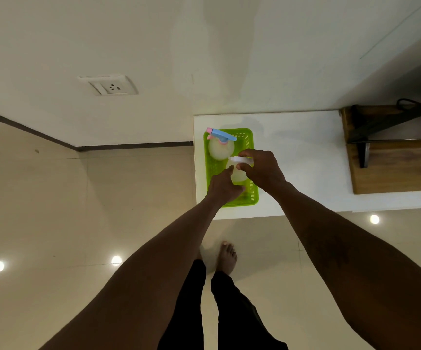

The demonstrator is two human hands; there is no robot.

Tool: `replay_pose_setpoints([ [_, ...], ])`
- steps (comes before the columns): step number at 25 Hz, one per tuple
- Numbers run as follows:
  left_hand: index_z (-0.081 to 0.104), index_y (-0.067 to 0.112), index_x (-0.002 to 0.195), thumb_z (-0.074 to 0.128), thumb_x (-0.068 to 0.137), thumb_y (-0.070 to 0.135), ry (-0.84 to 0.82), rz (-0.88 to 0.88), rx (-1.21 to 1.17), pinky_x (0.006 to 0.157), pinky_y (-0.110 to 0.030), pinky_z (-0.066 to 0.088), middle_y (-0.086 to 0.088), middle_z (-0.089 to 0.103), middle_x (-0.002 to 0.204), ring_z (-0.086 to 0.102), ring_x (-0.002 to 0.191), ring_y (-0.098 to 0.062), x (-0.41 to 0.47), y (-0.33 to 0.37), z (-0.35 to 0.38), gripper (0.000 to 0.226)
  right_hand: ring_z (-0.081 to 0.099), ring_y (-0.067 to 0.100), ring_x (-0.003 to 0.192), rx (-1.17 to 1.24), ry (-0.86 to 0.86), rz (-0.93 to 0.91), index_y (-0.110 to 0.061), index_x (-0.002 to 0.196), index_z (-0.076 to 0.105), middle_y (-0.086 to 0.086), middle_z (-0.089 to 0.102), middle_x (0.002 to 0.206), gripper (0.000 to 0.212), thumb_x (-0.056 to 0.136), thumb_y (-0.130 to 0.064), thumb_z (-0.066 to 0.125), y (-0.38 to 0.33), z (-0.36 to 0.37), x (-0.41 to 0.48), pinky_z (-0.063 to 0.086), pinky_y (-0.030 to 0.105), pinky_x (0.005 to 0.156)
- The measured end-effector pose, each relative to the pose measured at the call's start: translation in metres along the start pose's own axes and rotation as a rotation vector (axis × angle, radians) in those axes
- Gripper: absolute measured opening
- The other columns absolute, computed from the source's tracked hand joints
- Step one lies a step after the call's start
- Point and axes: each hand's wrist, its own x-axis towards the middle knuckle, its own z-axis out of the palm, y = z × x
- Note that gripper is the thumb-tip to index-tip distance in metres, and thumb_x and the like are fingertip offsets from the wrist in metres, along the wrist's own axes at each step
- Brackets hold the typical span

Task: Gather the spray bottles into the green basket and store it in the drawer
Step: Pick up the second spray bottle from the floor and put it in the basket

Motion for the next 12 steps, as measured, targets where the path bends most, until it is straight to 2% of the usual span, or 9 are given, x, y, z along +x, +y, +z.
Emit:
replay_pose_setpoints([
  [5, 0.029, 0.017, 0.154, 0.068, 0.086, 0.034, -0.011, -0.014, -0.013, 0.112, -0.037, 0.036, -0.005, 0.045, 0.152, 0.04, 0.141, -0.028, -0.02, 0.003, -0.011, 0.08, 0.064, 0.024, 0.104, -0.037, 0.001, 0.038, -0.022, 0.12, 0.067, 0.002, 0.071, 0.116, 0.045, 0.077, -0.029, 0.08, -0.013, -0.01, -0.016, 0.048, 0.033, 0.086],
  [7, 0.034, 0.016, 0.151, 0.067, 0.087, 0.03, -0.002, -0.009, -0.004, 0.109, -0.038, 0.038, -0.006, 0.047, 0.149, 0.041, 0.139, -0.029, -0.029, 0.006, -0.019, 0.074, 0.061, 0.023, 0.11, -0.056, 0.039, 0.02, -0.022, 0.122, 0.065, -0.001, 0.069, 0.121, 0.049, 0.076, -0.027, 0.08, -0.019, -0.015, -0.027, 0.043, 0.028, 0.086],
  [10, 0.035, 0.018, 0.15, 0.067, 0.087, 0.033, 0.0, 0.017, 0.041, 0.107, -0.04, 0.042, -0.008, 0.05, 0.146, 0.045, 0.135, -0.032, -0.05, 0.01, -0.036, 0.073, 0.058, 0.022, 0.114, -0.096, 0.07, -0.012, -0.021, 0.12, 0.063, -0.002, 0.067, 0.121, 0.044, 0.079, -0.025, 0.078, -0.034, -0.027, -0.048, 0.038, 0.025, 0.084],
  [12, 0.036, 0.017, 0.149, 0.067, 0.086, 0.034, 0.011, 0.028, 0.081, 0.104, -0.042, 0.045, -0.011, 0.053, 0.143, 0.047, 0.132, -0.035, -0.066, 0.012, -0.048, 0.072, 0.057, 0.024, 0.116, -0.133, 0.092, -0.04, -0.02, 0.119, 0.063, 0.0, 0.066, 0.122, 0.041, 0.08, -0.023, 0.075, -0.049, -0.034, -0.063, 0.042, 0.028, 0.087],
])
